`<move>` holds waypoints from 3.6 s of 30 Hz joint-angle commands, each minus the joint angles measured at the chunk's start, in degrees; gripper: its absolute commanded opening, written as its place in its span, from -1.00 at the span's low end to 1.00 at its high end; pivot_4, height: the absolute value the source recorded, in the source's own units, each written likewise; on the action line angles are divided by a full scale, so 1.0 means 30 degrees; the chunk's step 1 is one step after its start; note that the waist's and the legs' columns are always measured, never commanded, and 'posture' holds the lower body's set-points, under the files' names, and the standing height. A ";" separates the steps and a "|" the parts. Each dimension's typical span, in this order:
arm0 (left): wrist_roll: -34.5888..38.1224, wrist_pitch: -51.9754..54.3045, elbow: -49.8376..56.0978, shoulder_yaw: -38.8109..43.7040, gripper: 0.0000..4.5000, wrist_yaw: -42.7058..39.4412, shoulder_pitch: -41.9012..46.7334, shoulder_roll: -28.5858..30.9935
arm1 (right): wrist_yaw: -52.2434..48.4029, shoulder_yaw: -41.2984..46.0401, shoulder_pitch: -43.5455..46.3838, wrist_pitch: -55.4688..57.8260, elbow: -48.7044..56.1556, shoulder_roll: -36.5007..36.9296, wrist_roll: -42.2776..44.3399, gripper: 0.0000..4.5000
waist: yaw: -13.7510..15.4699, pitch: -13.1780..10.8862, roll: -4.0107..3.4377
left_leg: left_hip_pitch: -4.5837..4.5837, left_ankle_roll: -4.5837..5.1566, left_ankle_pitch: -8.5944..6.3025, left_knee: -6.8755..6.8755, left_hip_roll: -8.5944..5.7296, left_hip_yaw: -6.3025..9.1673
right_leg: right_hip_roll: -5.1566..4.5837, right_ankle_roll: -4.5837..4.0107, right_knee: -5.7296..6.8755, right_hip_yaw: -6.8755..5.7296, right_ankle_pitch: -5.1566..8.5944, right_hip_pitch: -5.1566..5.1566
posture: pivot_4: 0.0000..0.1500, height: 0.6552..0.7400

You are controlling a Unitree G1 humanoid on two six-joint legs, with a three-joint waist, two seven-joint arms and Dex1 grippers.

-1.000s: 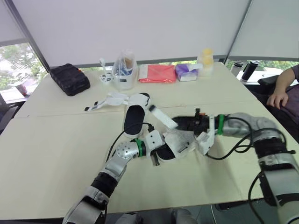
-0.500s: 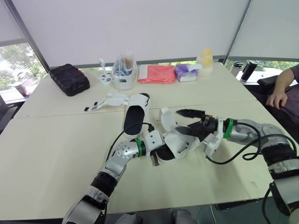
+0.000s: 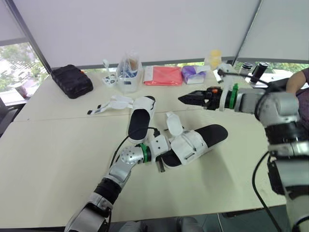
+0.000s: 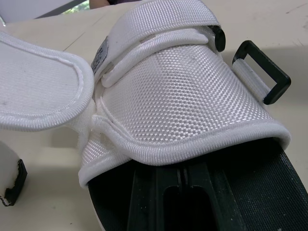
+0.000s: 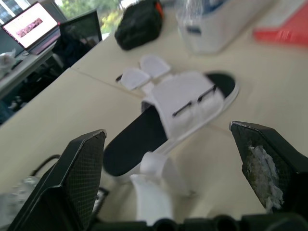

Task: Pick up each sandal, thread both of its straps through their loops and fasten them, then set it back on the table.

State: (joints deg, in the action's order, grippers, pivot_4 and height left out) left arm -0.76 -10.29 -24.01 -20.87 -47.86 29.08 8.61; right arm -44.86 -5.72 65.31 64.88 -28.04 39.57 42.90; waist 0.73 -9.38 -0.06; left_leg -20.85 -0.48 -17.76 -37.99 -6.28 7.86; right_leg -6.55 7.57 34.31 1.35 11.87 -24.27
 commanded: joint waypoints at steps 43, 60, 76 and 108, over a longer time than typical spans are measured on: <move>-0.7319 -1.0347 -0.9879 -0.2155 -1.00 0.6644 0.5628 0.1931 | -0.3278 0.0867 0.4106 -1.0273 -1.2776 -0.4081 -1.1617 0.98 | -0.0508 0.0004 -0.0006 | -0.0186 -0.0176 0.0145 -0.0084 -0.0070 0.0015 | -0.0021 0.0072 0.0306 0.0034 -0.0095 -0.0293 | 1.00 1.00; -0.7404 -0.9934 -0.8086 -0.2292 -1.00 0.6482 0.4128 0.1955 | -0.3252 0.2034 0.2046 -1.4771 -1.2668 -0.2953 -1.2824 0.98 | -0.0558 0.0023 -0.0039 | -0.0187 -0.0190 0.0154 -0.0044 -0.0053 0.0001 | -0.0004 0.0063 0.0278 0.0051 -0.0091 -0.0316 | 1.00 1.00; -0.7266 -0.9490 -0.7720 -0.2197 -1.00 0.6420 0.3776 0.1744 | -0.8406 0.2498 0.1226 -1.4496 -1.3541 -0.5788 -1.1856 0.98 | -0.0544 0.0037 -0.0060 | -0.0183 -0.0216 0.0169 -0.0045 -0.0054 -0.0008 | -0.0006 0.0062 0.0277 0.0056 -0.0091 -0.0309 | 1.00 1.00; -0.7336 -0.8679 -0.6812 -0.2020 -1.00 0.6450 0.3150 0.1240 | -0.8130 0.1336 0.5231 -0.6804 -1.3670 -0.5070 -1.2871 0.98 | -0.0455 0.0079 -0.0117 | -0.0194 -0.0181 0.0146 -0.0049 -0.0068 -0.0024 | -0.0028 0.0055 0.0285 0.0055 -0.0088 -0.0328 | 1.00 1.00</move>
State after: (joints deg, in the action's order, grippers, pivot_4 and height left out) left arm -20.70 -36.79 -41.92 -24.06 -27.41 40.42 12.91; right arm -67.39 -1.60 78.80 44.10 -69.41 23.81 4.69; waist -0.63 -9.14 -0.41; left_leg -21.44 -1.04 -17.31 -38.14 -6.50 7.79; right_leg -6.66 7.73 35.16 1.51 11.61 -25.26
